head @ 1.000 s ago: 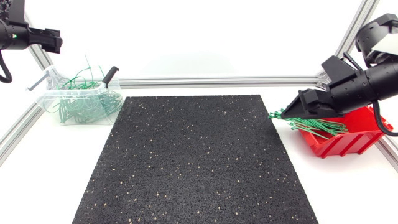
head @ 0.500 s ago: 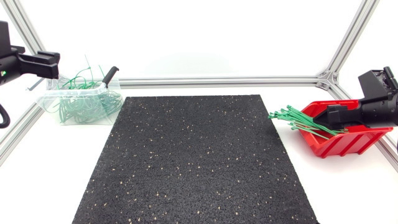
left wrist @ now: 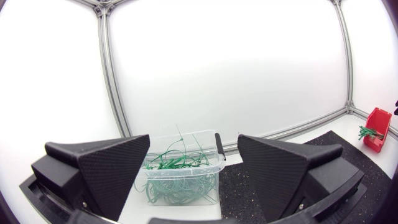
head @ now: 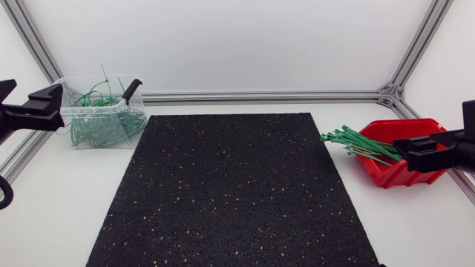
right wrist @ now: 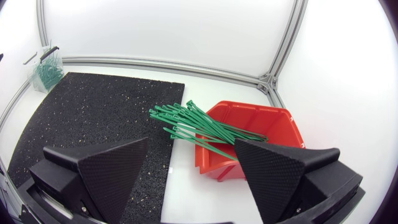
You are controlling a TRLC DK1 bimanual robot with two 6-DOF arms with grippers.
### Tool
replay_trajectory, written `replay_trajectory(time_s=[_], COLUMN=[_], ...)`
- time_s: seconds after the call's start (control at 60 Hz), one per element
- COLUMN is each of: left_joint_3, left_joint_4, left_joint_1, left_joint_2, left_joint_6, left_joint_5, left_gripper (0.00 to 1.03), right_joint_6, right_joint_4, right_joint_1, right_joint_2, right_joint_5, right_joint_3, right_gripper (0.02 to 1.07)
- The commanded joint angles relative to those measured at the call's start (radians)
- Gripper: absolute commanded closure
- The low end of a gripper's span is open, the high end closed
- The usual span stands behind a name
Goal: Take a green cable tie from the red box, thread the tail through the head to close it, then place it in the transparent bin on the left.
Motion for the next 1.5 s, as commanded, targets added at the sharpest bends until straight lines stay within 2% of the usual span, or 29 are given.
replay_trajectory(time_s=[0.0,0.183,1.15,1.283,1.483], left_joint_3=[-0.070,-0.183,-0.582,-0.587,-0.587], left_joint_4=[0.022,0.060,-0.131,-0.133,-0.133], left_joint_1=[-0.003,-0.007,-0.115,-0.117,-0.117], left_joint_2=[-0.057,-0.189,-0.676,-0.682,-0.682], left_joint_6=[-0.023,-0.026,-0.181,-0.183,-0.183], left_joint_5=[0.001,0.000,-0.046,-0.047,-0.047], left_gripper=[0.05,0.05,0.05,0.05,0.05], right_joint_6=[0.007,0.032,0.269,0.303,0.303], right_joint_4=[0.034,0.111,0.472,0.519,0.519], right_joint_1=[0.013,0.030,0.252,0.281,0.281], right_joint_2=[-0.059,-0.175,-0.649,-0.712,-0.712], right_joint_5=[0.006,0.027,0.216,0.241,0.241], right_joint_3=[-0.060,-0.146,-0.616,-0.678,-0.678], right_gripper=[0.06,0.06,0.06,0.06,0.07])
